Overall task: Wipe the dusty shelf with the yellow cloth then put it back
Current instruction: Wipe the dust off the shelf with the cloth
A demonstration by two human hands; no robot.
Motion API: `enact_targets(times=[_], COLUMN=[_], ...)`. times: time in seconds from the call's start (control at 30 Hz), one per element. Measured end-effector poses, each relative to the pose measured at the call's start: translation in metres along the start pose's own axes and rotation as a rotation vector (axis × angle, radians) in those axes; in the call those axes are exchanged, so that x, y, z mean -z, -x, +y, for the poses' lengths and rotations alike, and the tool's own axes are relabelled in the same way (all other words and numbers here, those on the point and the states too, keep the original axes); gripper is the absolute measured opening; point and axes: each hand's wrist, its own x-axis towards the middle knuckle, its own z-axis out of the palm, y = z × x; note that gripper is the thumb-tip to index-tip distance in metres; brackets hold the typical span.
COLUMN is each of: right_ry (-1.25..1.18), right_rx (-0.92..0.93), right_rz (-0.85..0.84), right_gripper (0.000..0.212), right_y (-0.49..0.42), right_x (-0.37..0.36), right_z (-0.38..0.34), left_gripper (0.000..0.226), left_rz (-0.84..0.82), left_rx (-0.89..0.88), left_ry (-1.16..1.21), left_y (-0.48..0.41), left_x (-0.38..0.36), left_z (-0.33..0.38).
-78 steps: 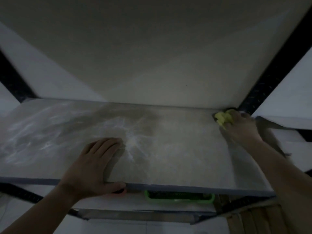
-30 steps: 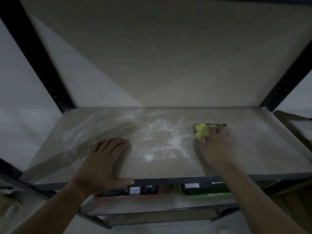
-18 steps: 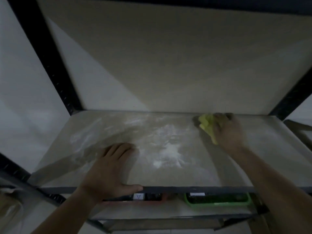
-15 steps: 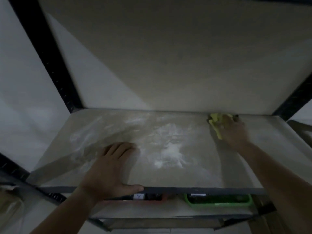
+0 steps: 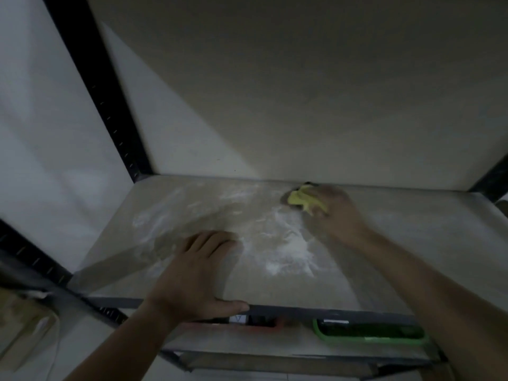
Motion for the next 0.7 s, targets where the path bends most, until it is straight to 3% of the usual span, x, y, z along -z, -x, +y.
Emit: enact_targets(times=[0.07,0.13,0.2,0.4,0.5,0.57,0.7], right_ry=[0.141,0.285,0.303,0.148,-0.044,-0.134,-0.321], right_rx=[-0.067,-0.296,-0.390,-0.103,-0.017,0.040,-0.084], right_rz=[0.077,-0.007,-0.082,0.097,-0.086,-0.155,0.077], right_gripper=[0.032,0.030,0.029,0.034,0.045,0.044,0.029], right_y=[-0.002,-0.005,-0.012,-0.031,-0.025,-0.024,-0.019], right_x=[0.016,0.017,0.005,-0.038,-0.054,-0.050,-0.007], right_z=[0.040,0.070,0.074,-0.027,-0.064,-0.061,-0.004], left_gripper=[0.105,0.105,0.104,0.105,0.104,0.104,0.105], left_rz=[0.004,0.007,0.012,0.011,0.008,0.011,0.020], left_rx=[-0.006,-0.009,-0.017,-0.011,-0.015,-0.014,-0.015], left_ry=[-0.003,-0.007,-0.003,-0.002,0.010,0.011,-0.005], left_y=[-0.001,-0.002,-0.002,-0.002,-0.002,-0.001,0.000], left_x=[-0.001,-0.001,-0.001,-0.004,-0.003,-0.003,-0.003], left_z=[0.000,0.000,-0.001,-0.003,-0.002,-0.002,-0.002])
